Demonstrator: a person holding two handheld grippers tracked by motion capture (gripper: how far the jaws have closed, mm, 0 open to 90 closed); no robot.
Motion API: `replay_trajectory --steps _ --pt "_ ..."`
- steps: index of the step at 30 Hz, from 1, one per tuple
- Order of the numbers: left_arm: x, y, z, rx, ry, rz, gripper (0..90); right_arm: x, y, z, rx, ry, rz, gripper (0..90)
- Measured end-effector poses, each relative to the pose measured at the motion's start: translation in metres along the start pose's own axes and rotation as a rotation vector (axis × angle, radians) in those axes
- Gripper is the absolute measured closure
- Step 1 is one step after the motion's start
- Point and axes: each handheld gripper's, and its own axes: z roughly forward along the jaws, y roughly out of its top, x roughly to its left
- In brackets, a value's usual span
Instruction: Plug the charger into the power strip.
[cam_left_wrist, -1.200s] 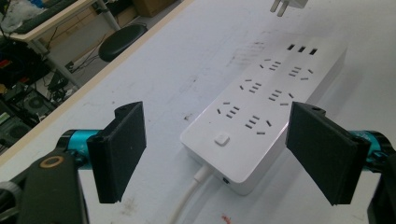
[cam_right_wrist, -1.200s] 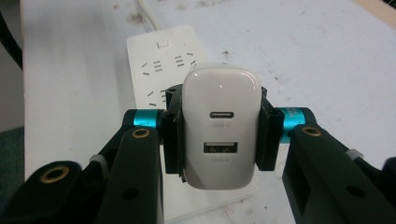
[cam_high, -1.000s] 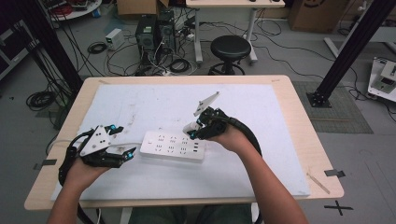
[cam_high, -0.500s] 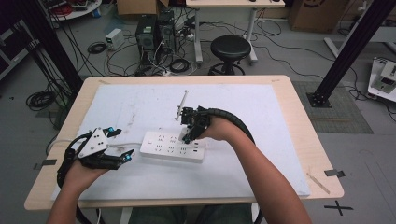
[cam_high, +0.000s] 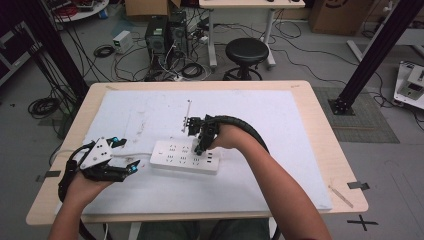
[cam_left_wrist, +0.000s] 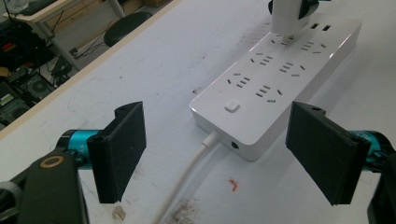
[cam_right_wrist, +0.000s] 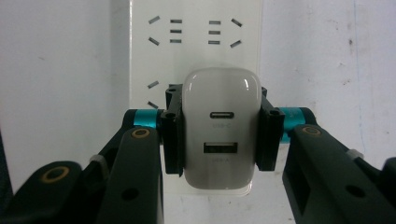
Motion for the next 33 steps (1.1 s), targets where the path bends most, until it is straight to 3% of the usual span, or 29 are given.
replay_trajectory --steps 8,9,10,22,25,26,27,29,33 --pt "-0.003 0.001 0.003 -0.004 -0.003 0.005 20.2 0.000 0.008 0.006 0.012 -0.010 -0.036 63.6" --pt "-0.003 0.001 0.004 -0.001 -0.003 0.009 20.2 0.000 0.009 0.007 0.010 -0.006 -0.014 63.6" --pt "-0.004 0.001 0.005 -0.003 -0.005 0.010 20.2 0.001 0.010 0.014 0.047 -0.012 -0.018 63.7" --pt "-0.008 0.006 0.013 -0.007 -0.015 0.012 20.2 0.005 0.012 0.020 0.055 -0.038 0.005 63.3" --pt "-0.006 0.006 0.013 -0.004 -0.013 0.006 20.2 0.004 0.009 0.019 0.026 -0.033 -0.003 62.4" --pt "-0.005 0.006 0.012 -0.003 -0.014 0.008 20.2 0.004 0.007 0.019 0.014 -0.031 0.005 56.3" --pt "-0.004 0.006 0.012 -0.005 -0.014 0.007 20.2 0.003 0.004 0.017 -0.015 -0.038 0.033 47.8" --pt "-0.003 0.007 0.012 -0.004 -0.014 0.010 20.3 0.000 -0.005 0.008 -0.104 -0.034 0.092 41.7" --pt "-0.001 0.010 0.012 -0.020 -0.012 0.003 20.2 0.002 -0.024 -0.011 -0.246 -0.034 0.144 37.1"
